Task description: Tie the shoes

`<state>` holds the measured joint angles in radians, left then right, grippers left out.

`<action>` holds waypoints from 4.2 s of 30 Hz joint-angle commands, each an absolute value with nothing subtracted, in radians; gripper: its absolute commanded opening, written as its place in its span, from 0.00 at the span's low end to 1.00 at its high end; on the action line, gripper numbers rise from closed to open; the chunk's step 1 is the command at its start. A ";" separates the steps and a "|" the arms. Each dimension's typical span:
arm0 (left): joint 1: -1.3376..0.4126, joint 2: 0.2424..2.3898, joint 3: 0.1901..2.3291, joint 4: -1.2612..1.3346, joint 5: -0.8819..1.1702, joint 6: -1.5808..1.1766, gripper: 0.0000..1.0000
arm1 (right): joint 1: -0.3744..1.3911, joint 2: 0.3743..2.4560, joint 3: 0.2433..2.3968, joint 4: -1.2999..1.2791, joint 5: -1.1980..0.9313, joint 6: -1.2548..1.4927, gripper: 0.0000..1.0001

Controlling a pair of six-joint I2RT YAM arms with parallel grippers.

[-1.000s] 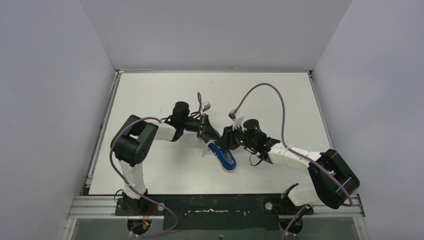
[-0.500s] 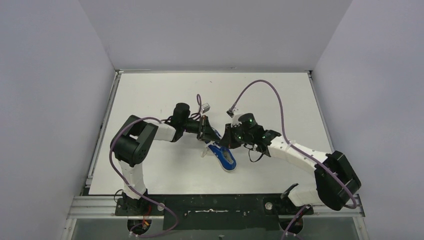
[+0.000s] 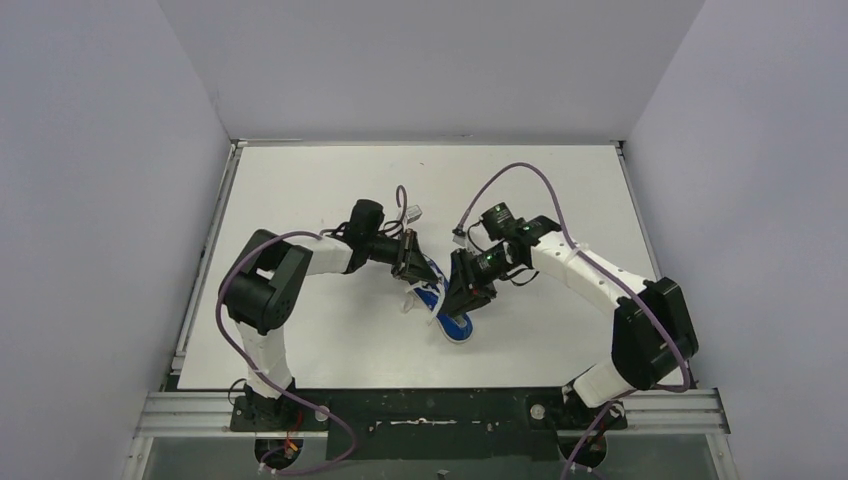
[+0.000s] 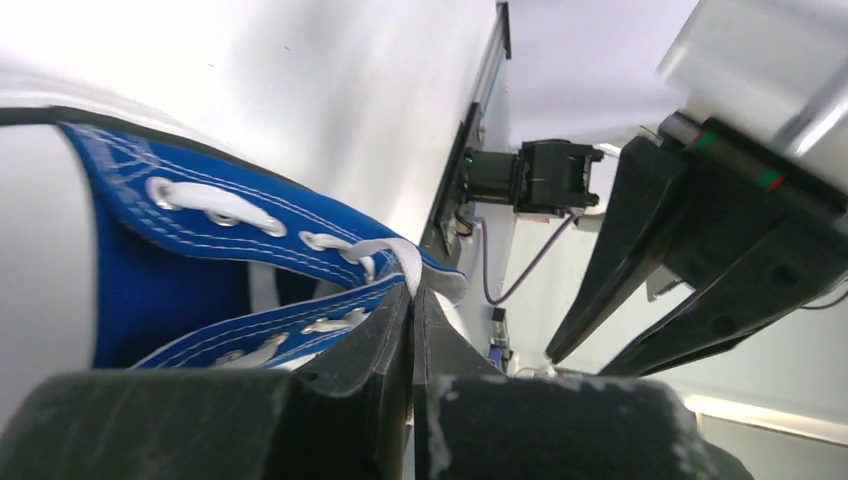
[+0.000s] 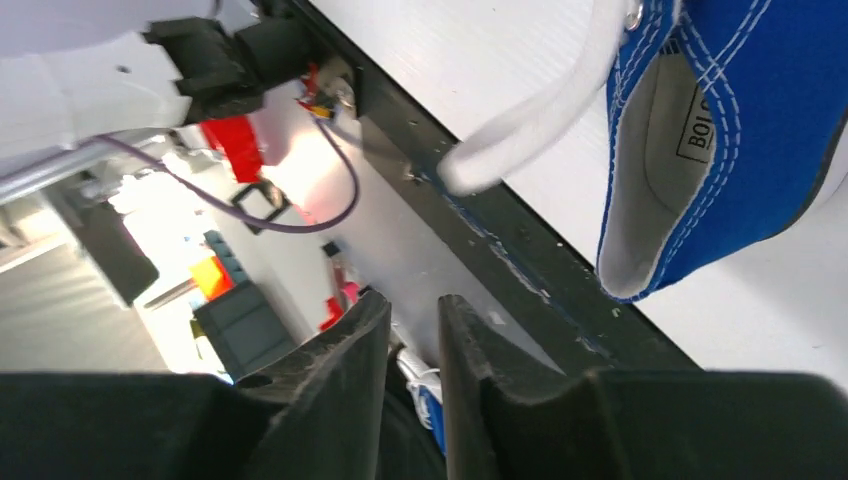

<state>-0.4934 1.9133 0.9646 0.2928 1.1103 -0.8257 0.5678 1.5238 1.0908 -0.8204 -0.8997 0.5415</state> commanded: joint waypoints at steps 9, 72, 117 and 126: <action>-0.477 1.913 1.029 0.248 1.089 -0.764 0.00 | 0.605 1.231 0.860 -0.310 -0.503 0.343 0.56; -0.508 1.730 0.876 -0.120 0.825 -0.453 0.16 | 0.737 1.399 1.117 -0.711 0.026 0.494 0.00; -0.622 1.704 1.040 -0.332 0.544 -0.302 0.46 | 0.364 1.709 1.238 -0.888 -0.067 0.269 0.65; -0.626 1.750 1.063 -0.373 0.508 -0.300 0.24 | 0.385 1.765 1.119 -0.708 -0.088 0.420 0.54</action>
